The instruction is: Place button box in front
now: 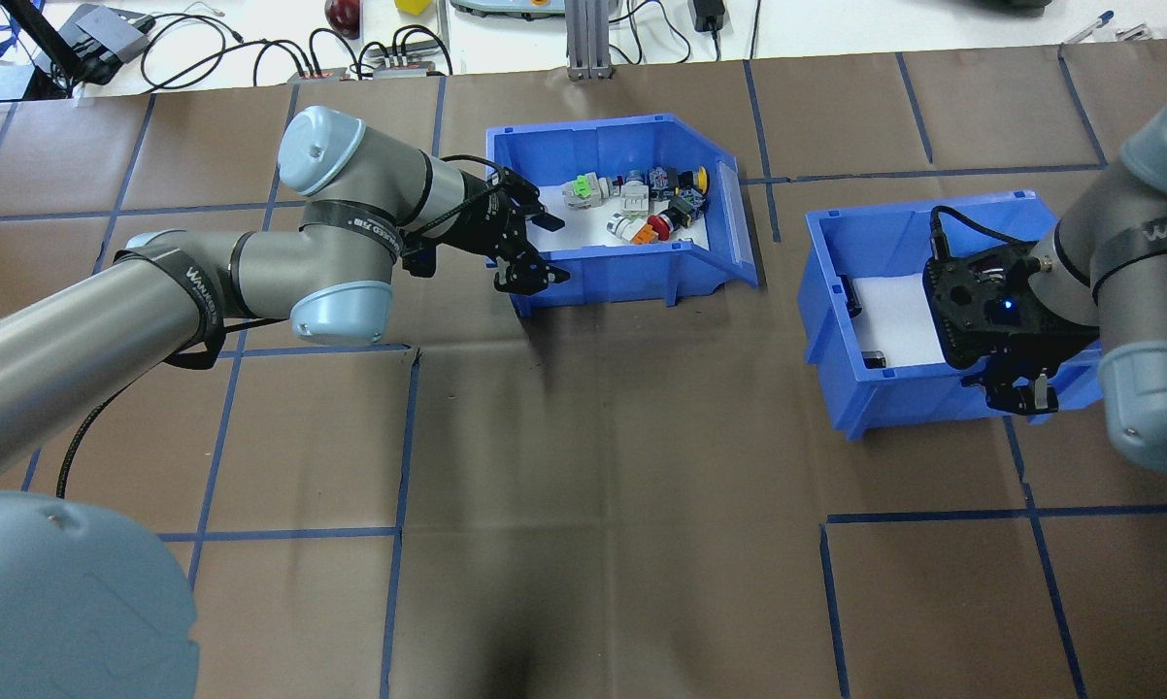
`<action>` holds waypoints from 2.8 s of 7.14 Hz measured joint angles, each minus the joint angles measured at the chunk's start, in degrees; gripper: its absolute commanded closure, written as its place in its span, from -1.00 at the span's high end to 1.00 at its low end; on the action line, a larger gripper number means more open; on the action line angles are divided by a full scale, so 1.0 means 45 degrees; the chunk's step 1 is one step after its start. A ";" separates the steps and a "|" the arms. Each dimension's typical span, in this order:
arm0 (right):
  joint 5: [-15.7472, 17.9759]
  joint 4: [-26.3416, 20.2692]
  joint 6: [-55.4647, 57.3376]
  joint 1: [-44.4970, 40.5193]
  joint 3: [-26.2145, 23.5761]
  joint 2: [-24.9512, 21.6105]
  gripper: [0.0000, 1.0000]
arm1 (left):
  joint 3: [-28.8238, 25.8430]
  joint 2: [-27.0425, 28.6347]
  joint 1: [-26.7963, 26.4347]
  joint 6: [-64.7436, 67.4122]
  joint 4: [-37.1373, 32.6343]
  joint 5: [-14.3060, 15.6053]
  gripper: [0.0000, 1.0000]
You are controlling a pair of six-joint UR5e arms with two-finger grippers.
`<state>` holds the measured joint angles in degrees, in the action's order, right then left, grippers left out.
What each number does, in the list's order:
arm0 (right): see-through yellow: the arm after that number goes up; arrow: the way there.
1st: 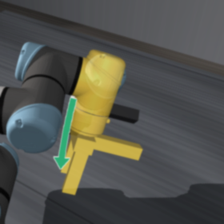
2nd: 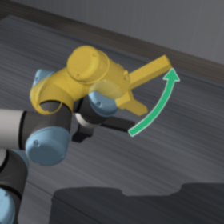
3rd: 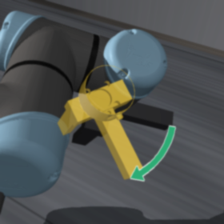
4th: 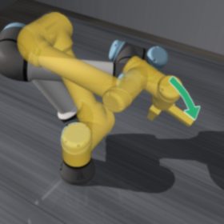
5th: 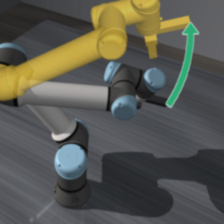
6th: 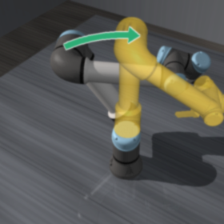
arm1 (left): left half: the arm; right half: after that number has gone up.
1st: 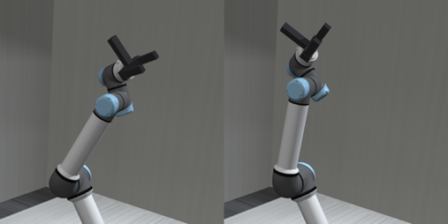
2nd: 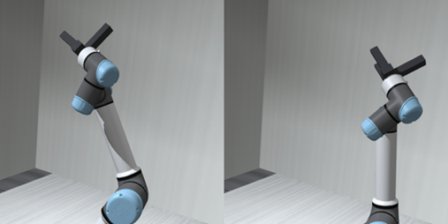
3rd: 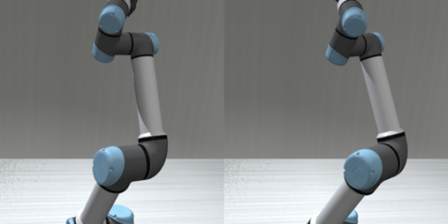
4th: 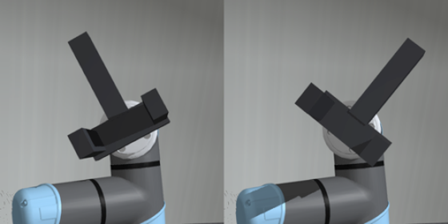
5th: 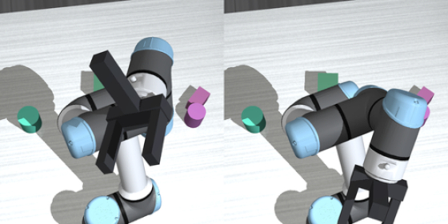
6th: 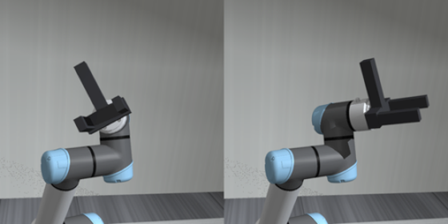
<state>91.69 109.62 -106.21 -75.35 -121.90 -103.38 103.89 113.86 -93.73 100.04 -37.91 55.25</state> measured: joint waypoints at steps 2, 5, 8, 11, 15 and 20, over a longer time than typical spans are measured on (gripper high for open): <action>-0.0466 -0.0021 0.0389 -0.0211 -0.0943 -0.0924 -0.84 | -0.0393 -0.1340 0.0125 -0.1711 -0.2454 0.0751 0.97; -0.0685 0.0151 0.2953 -0.2484 -0.1546 -0.1364 -0.82 | -0.1543 -0.3452 0.0996 -1.1320 -0.7268 0.3472 0.98; -0.0655 0.1356 0.6011 -0.5523 -0.1527 -0.0745 -0.81 | -0.2440 -0.5511 0.1181 -2.0723 -1.1333 0.6315 0.98; -0.0177 0.2972 0.8880 -0.8587 -0.1101 0.0898 -0.81 | -0.3126 -0.6518 0.1320 -2.2553 -1.5508 0.6625 0.98; 0.0426 0.3623 1.0977 -1.0651 -0.0192 0.2978 0.99 | -0.3123 -0.6405 0.1733 -2.3336 -1.4598 0.7394 0.98; 0.0534 0.3243 1.1815 -1.0428 0.0265 0.2783 1.00 | -0.2572 -0.6259 0.1751 -2.3529 -1.2717 0.7596 0.98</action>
<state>94.10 124.21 -53.04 -122.27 -120.71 -90.86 92.32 85.70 -85.85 -5.84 -95.13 89.43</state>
